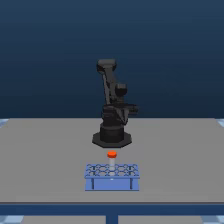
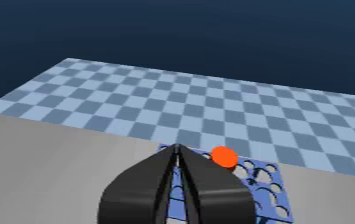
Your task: Pick up the centrifuge tube on the rack
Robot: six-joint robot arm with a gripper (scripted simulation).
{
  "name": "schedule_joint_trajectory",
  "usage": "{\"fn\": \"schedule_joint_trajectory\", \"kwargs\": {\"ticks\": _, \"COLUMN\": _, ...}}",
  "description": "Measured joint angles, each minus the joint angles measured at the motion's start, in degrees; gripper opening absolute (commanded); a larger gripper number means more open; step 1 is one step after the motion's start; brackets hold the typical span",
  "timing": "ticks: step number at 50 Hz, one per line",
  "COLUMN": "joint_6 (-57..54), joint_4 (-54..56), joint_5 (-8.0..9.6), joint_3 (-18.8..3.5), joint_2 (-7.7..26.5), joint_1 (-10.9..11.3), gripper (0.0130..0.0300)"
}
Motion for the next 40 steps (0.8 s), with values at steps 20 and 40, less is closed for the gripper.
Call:
{"fn": "schedule_joint_trajectory", "kwargs": {"ticks": 20, "joint_6": 0.00, "joint_4": 0.00, "joint_5": 0.00, "joint_3": 0.00, "joint_2": 0.00, "joint_1": 0.00, "gripper": 0.0300}}
{"fn": "schedule_joint_trajectory", "kwargs": {"ticks": 40, "joint_6": 1.75, "joint_4": -1.85, "joint_5": -0.01, "joint_3": -0.66, "joint_2": 1.61, "joint_1": -0.71, "gripper": 0.0300}}
